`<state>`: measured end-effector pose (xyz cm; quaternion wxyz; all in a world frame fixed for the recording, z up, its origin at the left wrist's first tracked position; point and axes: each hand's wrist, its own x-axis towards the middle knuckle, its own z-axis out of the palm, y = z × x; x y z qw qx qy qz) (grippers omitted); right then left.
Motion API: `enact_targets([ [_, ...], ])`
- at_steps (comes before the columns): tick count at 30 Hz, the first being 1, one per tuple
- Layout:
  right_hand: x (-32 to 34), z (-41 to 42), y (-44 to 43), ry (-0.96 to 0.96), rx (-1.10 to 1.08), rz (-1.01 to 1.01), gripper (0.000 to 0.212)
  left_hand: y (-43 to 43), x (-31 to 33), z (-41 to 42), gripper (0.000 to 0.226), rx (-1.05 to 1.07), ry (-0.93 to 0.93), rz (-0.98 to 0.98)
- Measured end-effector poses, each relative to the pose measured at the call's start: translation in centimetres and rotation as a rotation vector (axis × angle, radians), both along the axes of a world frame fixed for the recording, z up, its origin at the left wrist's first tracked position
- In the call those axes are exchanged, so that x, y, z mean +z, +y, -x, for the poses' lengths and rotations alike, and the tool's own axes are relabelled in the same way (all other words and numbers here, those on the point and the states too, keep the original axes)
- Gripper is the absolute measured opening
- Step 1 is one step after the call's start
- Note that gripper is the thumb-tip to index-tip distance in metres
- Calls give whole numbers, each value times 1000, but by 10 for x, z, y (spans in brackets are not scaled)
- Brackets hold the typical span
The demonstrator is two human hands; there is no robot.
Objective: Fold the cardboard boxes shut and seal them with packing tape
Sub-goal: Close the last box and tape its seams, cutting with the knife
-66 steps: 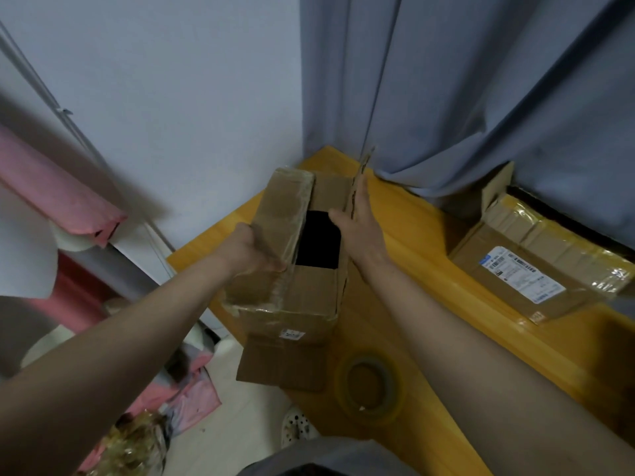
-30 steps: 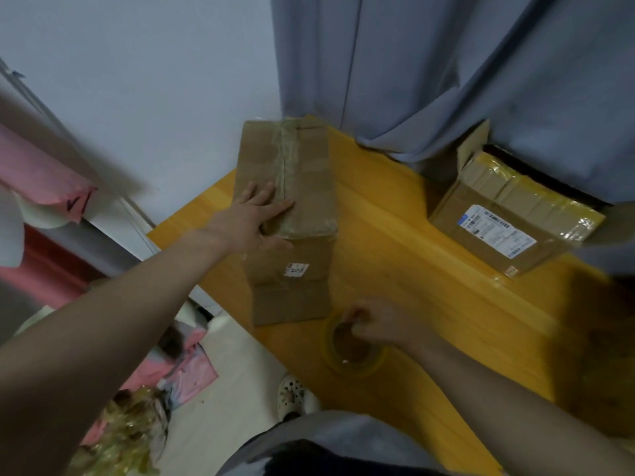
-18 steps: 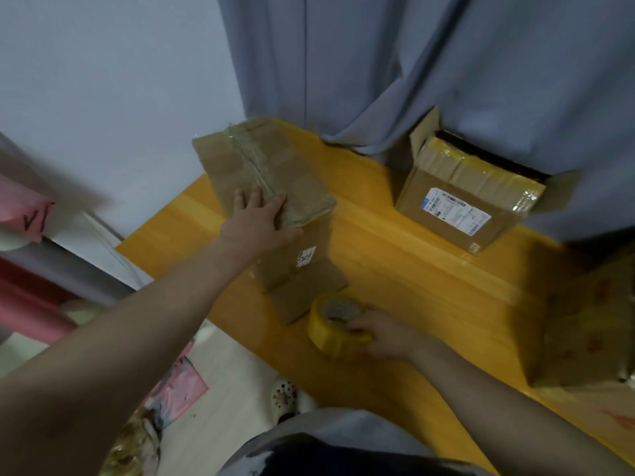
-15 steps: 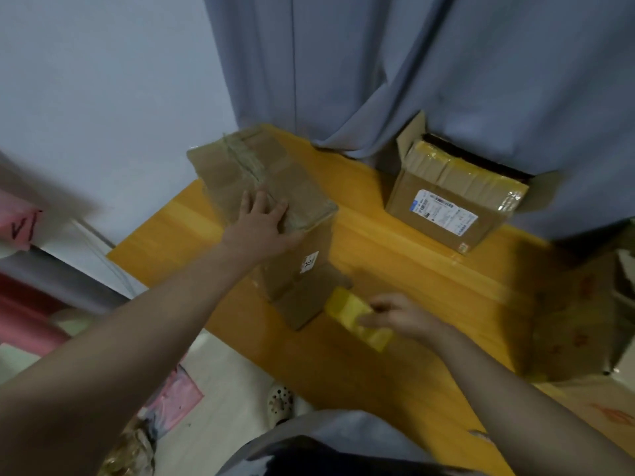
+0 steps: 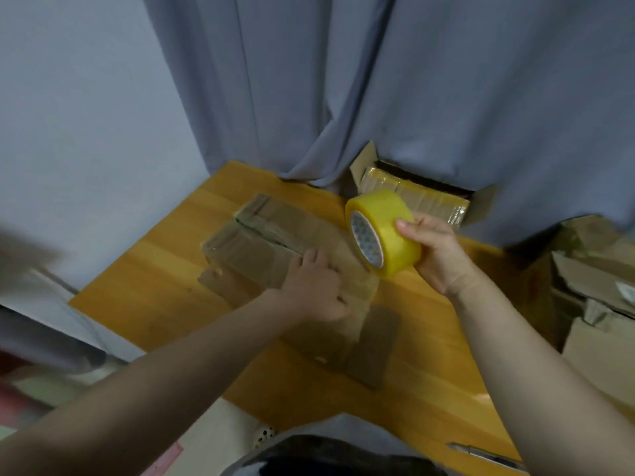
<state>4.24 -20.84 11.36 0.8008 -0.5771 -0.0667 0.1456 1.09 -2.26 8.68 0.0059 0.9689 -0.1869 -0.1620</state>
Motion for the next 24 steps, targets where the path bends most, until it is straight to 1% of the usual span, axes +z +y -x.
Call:
enact_targets([
  [1, 0, -1, 3, -26, 24, 47, 56, 2, -4, 0, 57, 11, 32, 89],
  [3, -3, -1, 10, -79, 64, 158, 39, 10, -7, -2, 48, 90, 117, 366],
  [4, -5, 0, 14, -103, 77, 207, 32, 15, -7, -4, 39, 152, 88, 517],
  [6, -9, 1, 21, -129, 105, 269, 24, 24, -4, -10, 24, 384, -93, 763],
  [7, -9, 1, 25, -130, 122, 275, 24, 27, -1, -13, 23, 488, -184, 880],
  [8, -10, 1, 28, -130, 130, 277, 24, 30, 3, -19, 32, 533, -260, 982],
  [9, -10, 0, 30, -131, 133, 279, 23, 33, 7, -25, 48, 523, -293, 1031],
  [11, -10, -3, 31, -130, 116, 273, 23, 36, 16, -35, 77, 430, -267, 1031],
  [12, -10, -4, 30, -129, 107, 265, 23, 37, 19, -38, 83, 386, -253, 1029],
  [13, -10, -5, 30, -129, 104, 263, 23, 36, 21, -41, 85, 343, -255, 1040],
  [15, -11, -5, 30, -135, 118, 277, 23, 34, 22, -45, 74, 289, -298, 1067],
  [17, -12, -4, 33, -133, 135, 287, 23, 30, 21, -45, 56, 258, -350, 1065],
  [18, -13, -5, 34, -130, 137, 285, 24, 28, 20, -46, 49, 265, -350, 1079],
  [21, -12, -7, 37, -129, 134, 282, 24, 25, 21, -41, 31, 334, -271, 1224],
  [24, -12, -9, 40, -134, 137, 294, 22, 24, 20, -39, 15, 360, -311, 1284],
])
